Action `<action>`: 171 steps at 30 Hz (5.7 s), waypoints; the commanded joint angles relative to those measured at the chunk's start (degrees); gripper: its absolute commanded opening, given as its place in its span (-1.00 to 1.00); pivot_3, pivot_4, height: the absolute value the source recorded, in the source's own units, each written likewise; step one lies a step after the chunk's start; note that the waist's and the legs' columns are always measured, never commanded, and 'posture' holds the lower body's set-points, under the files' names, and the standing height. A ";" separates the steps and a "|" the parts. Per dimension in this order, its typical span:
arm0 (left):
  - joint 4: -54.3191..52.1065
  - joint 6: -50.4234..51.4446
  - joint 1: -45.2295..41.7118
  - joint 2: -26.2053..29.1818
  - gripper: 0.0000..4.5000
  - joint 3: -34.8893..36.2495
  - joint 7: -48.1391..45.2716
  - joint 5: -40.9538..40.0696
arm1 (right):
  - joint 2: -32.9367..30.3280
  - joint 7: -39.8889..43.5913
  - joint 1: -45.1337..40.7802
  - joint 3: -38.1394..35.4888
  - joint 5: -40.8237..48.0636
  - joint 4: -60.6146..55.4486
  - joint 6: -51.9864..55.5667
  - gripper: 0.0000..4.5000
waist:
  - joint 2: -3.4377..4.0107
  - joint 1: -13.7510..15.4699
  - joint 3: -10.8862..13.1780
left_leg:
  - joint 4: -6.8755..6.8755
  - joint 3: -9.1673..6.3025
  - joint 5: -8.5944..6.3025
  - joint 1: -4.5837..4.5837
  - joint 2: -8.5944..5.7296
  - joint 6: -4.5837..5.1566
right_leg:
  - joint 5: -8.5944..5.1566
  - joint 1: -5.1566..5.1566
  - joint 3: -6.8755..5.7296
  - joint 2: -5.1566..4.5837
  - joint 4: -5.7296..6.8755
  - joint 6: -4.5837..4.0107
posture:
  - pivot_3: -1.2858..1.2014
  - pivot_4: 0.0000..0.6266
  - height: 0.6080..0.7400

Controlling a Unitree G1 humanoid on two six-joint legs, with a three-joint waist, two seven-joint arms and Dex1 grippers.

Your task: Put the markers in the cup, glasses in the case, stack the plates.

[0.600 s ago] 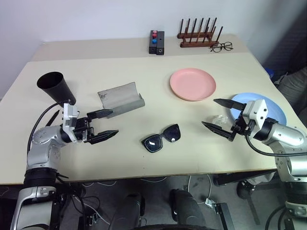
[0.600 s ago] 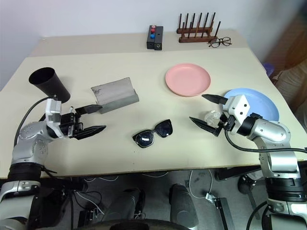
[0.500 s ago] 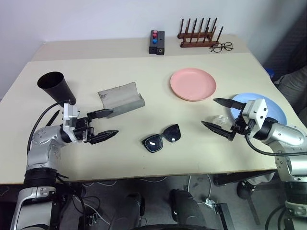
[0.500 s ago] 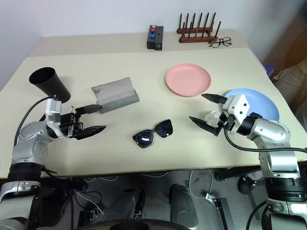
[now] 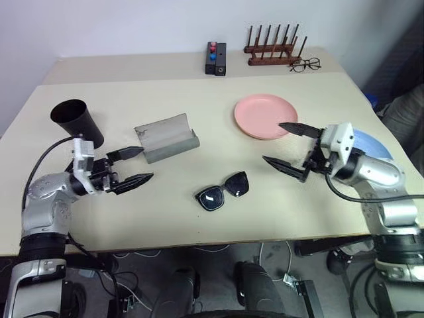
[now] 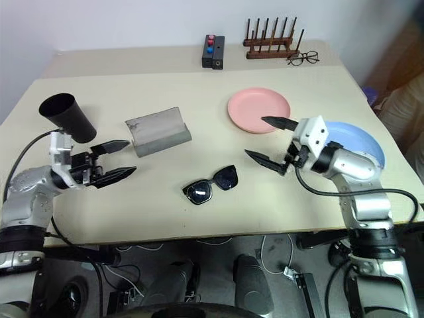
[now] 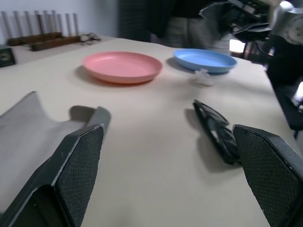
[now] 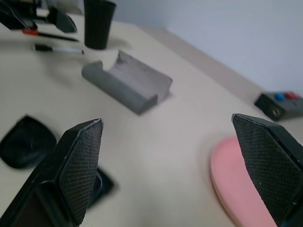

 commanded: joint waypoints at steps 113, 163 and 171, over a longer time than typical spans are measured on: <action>28.29 36.58 -20.87 25.10 0.62 -23.48 9.66 32.79 | 8.96 1.48 -4.47 6.88 5.18 -7.01 9.75 1.00 | -0.03 0.10 0.00 | -0.08 0.03 0.08 -0.16 -0.10 -0.12 | 0.00 -0.33 0.00 0.03 0.27 0.00 | 0.03 -0.52 1.00; 42.46 -16.51 -42.27 13.98 -0.99 5.18 31.81 17.67 | 11.80 -0.77 -7.63 2.57 6.89 -0.53 4.51 1.00 | -0.11 0.08 -0.01 | 0.01 0.06 0.29 -0.21 -0.11 -0.47 | 0.01 -0.35 -0.03 0.00 0.25 0.02 | 0.03 -0.52 1.00; 45.70 -23.89 -37.74 8.75 -0.99 8.60 32.63 14.86 | 11.45 -1.05 -7.66 2.73 5.68 -0.38 3.85 1.00 | -0.18 0.26 -0.05 | 0.09 0.04 0.29 -0.26 -0.12 -0.46 | 0.02 -0.34 -0.04 -0.01 0.28 0.02 | 0.03 -0.52 1.00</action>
